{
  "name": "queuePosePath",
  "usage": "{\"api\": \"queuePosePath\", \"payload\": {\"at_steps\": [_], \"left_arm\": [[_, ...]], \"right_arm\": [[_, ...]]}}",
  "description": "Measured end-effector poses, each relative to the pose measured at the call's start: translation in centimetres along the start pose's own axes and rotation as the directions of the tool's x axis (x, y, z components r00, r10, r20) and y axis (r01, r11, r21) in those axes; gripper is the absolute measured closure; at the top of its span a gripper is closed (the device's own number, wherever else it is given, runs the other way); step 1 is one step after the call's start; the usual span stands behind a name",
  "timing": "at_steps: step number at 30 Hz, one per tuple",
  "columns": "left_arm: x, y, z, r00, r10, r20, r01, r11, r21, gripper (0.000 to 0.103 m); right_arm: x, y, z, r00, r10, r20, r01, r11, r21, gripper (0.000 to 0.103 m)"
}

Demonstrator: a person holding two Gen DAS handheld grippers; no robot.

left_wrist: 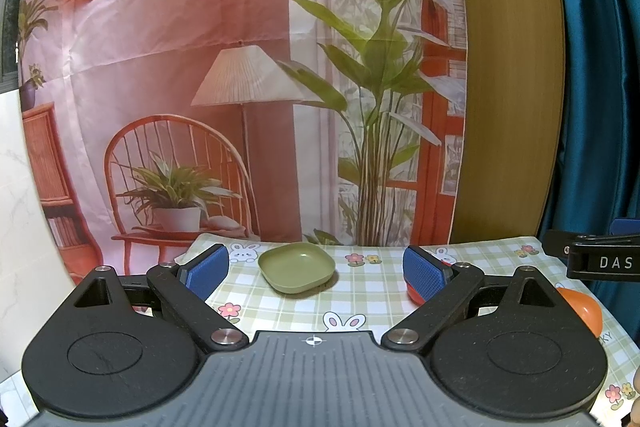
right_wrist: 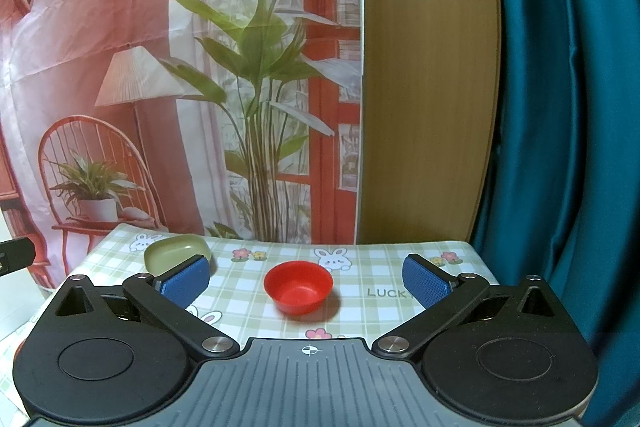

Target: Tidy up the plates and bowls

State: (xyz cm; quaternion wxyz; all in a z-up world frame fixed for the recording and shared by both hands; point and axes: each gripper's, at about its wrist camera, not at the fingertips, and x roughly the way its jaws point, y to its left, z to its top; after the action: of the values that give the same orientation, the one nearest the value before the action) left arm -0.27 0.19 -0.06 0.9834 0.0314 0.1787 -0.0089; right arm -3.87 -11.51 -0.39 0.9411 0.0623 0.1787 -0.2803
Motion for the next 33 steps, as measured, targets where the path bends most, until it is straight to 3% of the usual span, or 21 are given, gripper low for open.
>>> {"api": "queuePosePath", "payload": {"at_steps": [28, 33], "left_arm": [[0.7, 0.4, -0.3, 1.000, -0.003, -0.029, 0.003, 1.000, -0.019, 0.008], [2.3, 0.9, 0.1, 0.998, 0.027, -0.051, -0.028, 0.999, -0.019, 0.008]], "right_arm": [[0.9, -0.7, -0.3, 1.000, 0.004, -0.004, -0.003, 0.999, 0.034, 0.000], [2.1, -1.7, -0.4, 1.000, 0.007, 0.017, -0.008, 0.999, 0.032, 0.000]]}}
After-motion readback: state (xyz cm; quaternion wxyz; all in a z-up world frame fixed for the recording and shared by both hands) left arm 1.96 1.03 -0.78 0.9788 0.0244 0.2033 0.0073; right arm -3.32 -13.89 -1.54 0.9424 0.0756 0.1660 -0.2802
